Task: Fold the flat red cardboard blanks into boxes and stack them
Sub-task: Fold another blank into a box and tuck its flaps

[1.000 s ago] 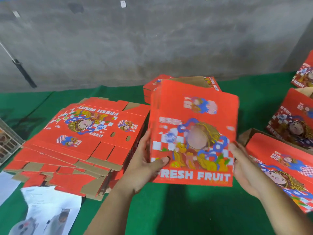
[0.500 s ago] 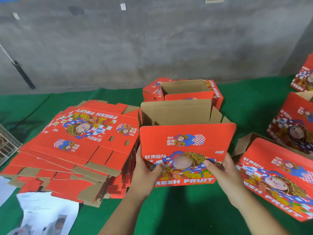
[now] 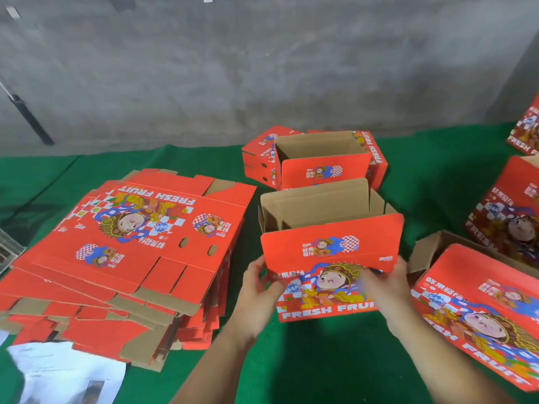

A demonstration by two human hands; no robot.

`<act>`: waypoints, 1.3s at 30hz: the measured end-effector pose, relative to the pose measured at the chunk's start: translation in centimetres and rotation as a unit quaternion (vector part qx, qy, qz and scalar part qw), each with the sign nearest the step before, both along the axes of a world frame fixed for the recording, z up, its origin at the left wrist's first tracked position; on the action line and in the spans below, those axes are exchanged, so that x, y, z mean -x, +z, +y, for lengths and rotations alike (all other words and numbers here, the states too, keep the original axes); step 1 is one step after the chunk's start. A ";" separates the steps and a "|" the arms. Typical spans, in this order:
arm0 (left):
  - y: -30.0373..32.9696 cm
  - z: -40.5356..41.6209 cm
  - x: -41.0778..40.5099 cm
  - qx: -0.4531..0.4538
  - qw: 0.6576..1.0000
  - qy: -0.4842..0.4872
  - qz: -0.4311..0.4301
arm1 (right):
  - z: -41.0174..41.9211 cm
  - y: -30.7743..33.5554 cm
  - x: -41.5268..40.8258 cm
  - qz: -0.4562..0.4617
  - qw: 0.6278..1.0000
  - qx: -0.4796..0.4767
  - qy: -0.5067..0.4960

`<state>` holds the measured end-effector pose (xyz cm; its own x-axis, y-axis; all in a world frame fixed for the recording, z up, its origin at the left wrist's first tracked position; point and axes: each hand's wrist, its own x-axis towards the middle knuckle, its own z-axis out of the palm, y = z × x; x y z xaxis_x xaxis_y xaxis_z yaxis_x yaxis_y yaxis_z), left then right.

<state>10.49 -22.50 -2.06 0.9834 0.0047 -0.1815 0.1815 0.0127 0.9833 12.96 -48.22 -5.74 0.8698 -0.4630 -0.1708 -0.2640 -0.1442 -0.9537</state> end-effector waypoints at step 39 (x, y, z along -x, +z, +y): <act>0.9 3.9 -6.9 -0.638 0.768 0.046 -0.008 | 17.1 3.2 -8.9 0.150 0.914 -0.283 0.248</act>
<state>17.41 -18.65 -1.13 0.9702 0.2388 0.0415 0.2255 -0.9520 0.2072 21.82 -31.14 -2.57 0.8237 0.2127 -0.5257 -0.5616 0.1777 -0.8081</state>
